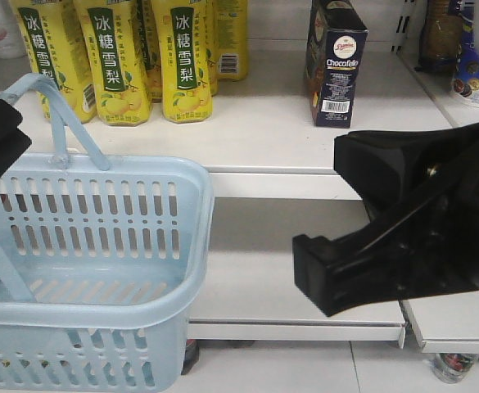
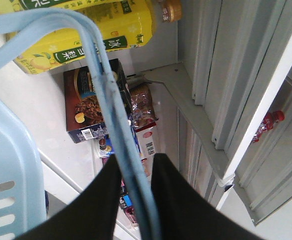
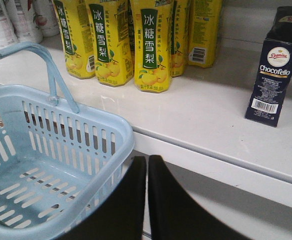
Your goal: Left arm holds basket, right arm returns cookies
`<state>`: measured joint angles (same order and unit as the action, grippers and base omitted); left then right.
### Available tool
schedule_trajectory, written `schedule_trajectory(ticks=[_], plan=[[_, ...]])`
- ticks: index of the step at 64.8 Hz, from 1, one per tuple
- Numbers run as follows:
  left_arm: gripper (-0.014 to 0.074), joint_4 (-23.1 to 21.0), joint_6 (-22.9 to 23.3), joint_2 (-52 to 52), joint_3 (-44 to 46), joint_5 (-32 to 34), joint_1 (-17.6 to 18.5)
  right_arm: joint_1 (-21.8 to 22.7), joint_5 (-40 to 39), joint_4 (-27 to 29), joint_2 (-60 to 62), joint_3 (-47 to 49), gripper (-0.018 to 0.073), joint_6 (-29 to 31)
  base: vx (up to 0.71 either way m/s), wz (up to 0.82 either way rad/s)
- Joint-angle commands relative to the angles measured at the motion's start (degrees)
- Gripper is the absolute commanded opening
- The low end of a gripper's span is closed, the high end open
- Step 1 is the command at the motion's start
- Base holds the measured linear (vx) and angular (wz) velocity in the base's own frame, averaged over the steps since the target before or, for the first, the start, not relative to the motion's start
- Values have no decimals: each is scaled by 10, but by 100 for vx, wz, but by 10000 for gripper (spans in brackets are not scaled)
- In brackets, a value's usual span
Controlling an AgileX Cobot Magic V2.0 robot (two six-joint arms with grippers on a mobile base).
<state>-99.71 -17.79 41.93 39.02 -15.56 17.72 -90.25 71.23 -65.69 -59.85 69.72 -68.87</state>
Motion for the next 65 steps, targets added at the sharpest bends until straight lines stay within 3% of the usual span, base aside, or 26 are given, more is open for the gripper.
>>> schedule_trajectory(ticks=[1,65], plan=[[-6,-16,-9,6,16,18,0,0,26,-39,8,13,-8,7,0,0],[-6,-16,-9,6,16,18,0,0,26,-36,8,13,-8,7,0,0]])
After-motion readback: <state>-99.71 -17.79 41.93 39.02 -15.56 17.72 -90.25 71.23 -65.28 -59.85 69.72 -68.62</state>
